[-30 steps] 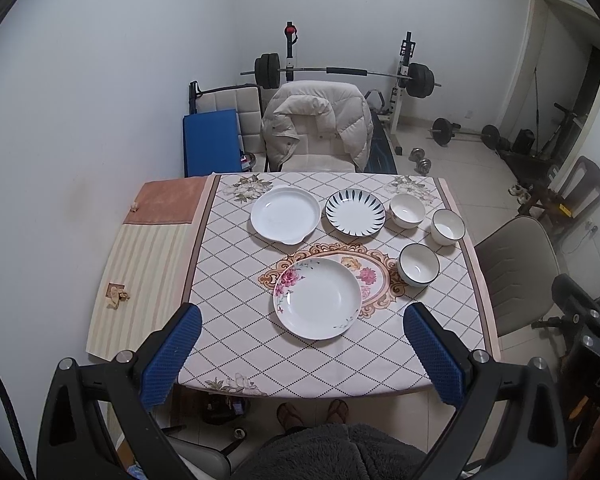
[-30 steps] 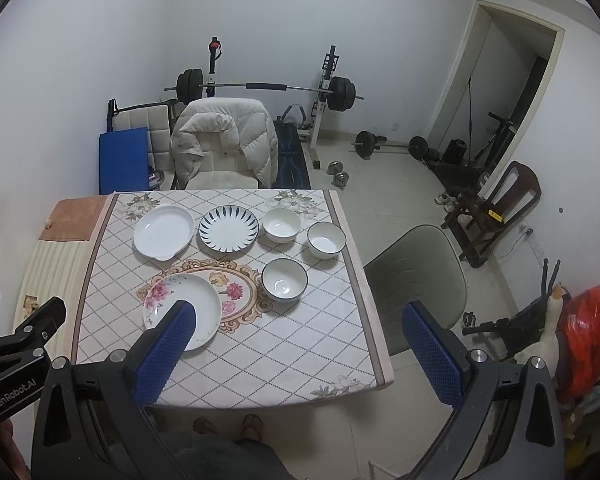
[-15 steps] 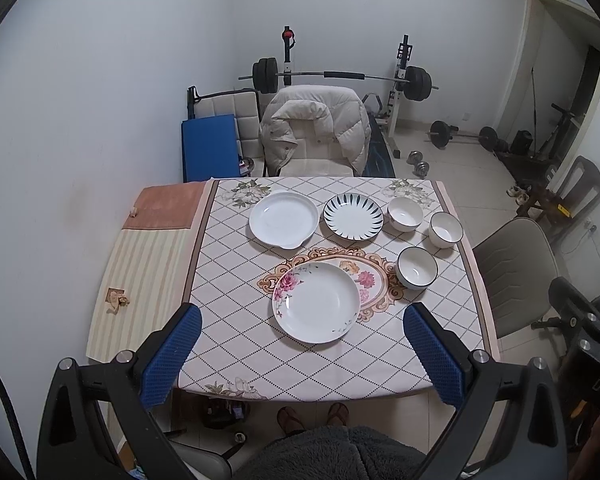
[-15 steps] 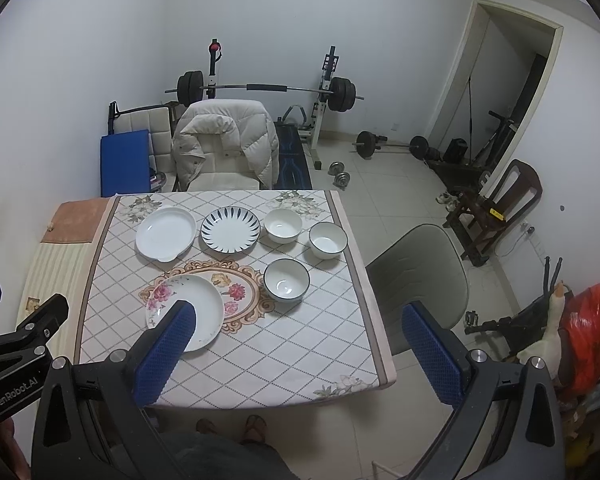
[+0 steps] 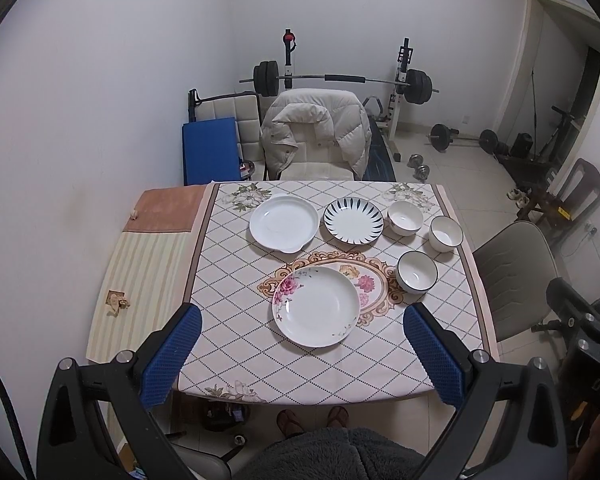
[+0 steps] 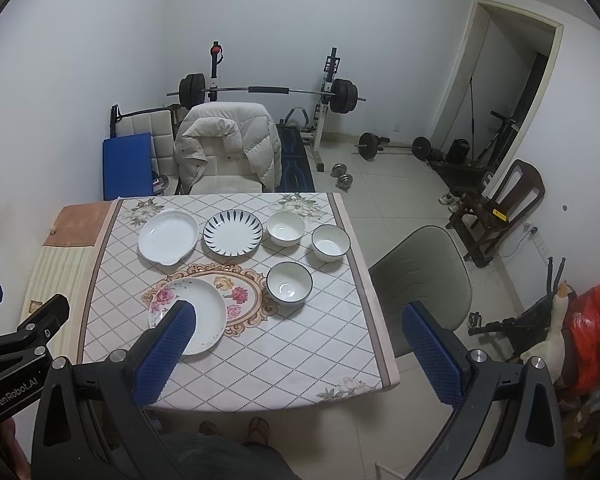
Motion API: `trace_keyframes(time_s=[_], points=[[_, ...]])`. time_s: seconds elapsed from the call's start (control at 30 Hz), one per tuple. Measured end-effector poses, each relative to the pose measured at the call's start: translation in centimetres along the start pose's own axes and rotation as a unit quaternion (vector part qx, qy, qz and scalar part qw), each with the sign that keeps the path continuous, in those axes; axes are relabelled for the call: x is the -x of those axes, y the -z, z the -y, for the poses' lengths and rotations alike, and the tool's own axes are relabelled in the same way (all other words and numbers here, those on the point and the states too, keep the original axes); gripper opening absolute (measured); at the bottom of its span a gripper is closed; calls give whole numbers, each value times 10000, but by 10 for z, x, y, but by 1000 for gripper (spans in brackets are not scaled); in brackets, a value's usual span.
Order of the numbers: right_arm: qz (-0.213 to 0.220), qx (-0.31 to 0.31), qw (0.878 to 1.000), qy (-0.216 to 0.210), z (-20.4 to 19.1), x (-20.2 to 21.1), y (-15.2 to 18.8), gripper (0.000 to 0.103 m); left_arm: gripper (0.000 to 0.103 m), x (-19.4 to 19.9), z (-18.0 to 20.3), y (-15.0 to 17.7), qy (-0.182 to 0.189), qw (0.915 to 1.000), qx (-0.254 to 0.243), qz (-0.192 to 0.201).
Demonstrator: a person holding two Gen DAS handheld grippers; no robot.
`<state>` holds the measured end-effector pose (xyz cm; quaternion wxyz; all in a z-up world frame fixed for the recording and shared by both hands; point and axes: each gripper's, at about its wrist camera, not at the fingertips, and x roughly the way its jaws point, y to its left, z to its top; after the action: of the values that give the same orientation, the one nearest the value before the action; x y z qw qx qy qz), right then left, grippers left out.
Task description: Organize plates and bowls
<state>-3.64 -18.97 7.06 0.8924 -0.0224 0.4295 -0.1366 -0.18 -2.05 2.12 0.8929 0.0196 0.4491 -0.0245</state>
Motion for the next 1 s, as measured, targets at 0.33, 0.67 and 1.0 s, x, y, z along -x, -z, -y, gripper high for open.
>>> trace_keyframes(time_s=[0.33,0.67,1.0], points=[[33,0,10000,-28,0,-3,-1,103,103,0,-1,-2,-11,10000,21,24],[-24,-24,9996,-296,4,-61,-7,103,103,-49,-7,-8,-203,9997,-12,-93],[-2172,333,9688,-1149,-50,-326,20,103,102,-286,-55,7,-617,9824,407,-1714]])
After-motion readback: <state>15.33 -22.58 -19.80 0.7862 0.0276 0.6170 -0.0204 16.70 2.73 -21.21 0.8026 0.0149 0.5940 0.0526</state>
